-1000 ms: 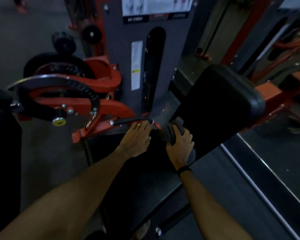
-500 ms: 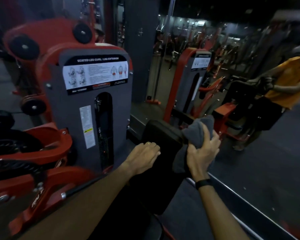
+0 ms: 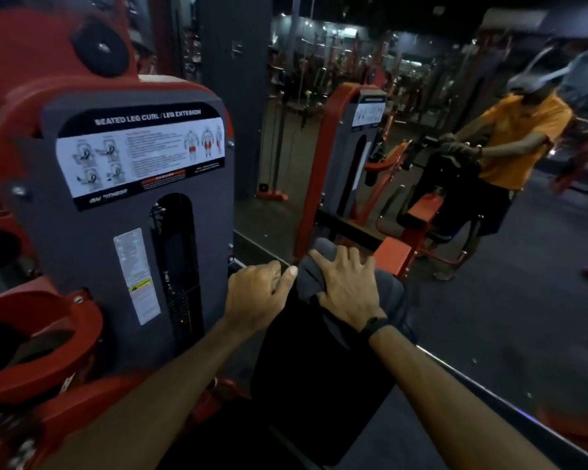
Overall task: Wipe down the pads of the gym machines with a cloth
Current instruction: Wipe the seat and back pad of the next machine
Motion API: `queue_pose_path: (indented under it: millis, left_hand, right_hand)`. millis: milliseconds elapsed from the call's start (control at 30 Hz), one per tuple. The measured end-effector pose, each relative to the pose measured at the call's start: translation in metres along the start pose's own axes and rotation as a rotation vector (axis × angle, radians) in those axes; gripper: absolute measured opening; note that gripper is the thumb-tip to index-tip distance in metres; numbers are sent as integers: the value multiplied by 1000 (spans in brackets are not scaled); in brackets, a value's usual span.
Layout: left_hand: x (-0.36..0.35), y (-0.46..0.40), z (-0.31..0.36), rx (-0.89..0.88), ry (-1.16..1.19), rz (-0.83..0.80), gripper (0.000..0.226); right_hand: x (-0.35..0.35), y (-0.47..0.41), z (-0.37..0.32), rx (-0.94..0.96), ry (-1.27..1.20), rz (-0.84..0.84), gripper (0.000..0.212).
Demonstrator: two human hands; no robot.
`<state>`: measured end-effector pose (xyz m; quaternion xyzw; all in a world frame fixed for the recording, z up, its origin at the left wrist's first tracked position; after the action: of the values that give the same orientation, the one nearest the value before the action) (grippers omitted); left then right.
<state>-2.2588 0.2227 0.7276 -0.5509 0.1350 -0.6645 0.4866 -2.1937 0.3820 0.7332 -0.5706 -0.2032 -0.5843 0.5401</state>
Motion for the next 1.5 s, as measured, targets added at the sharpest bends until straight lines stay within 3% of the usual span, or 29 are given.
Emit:
queue_pose_path:
  millis: [200, 433, 700, 867, 1100, 1300, 1500]
  left_hand:
    - [-9, 10, -63, -10, 113, 12, 40]
    - [-45, -11, -75, 35, 168, -105, 39]
    - [-64, -25, -31, -68, 229, -132, 44]
    - [-81, -26, 4, -210, 277, -216, 45]
    - [-98, -33, 24, -300, 263, -275, 54]
    - [-121, -47, 67, -405, 224, -263, 43]
    - [-144, -31, 128, -495, -17, -314, 48]
  right_hand:
    - [-10, -52, -71, 27, 94, -59, 45]
    - [-11, -51, -70, 16, 63, -75, 58]
    - [1, 12, 1, -188, -78, -24, 70]
    - [4, 65, 56, -375, -152, 34, 60]
    - [-22, 125, 89, -949, -714, 285, 59]
    - [-53, 144, 85, -1180, -1074, 551, 54]
    - [-83, 164, 84, -1178, -1350, 780, 47]
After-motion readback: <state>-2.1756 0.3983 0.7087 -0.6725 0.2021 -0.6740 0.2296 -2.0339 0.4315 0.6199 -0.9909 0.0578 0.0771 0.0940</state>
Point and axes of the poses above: each hand's wrist, its own y-axis away from the middle knuckle, its own x-axis out of the back of the hand, z = x × y, the point moved 6 cm from there along -y, towards the middle knuckle, and after that the axes turned 9 degrees about -x, right-handed, at the moved point
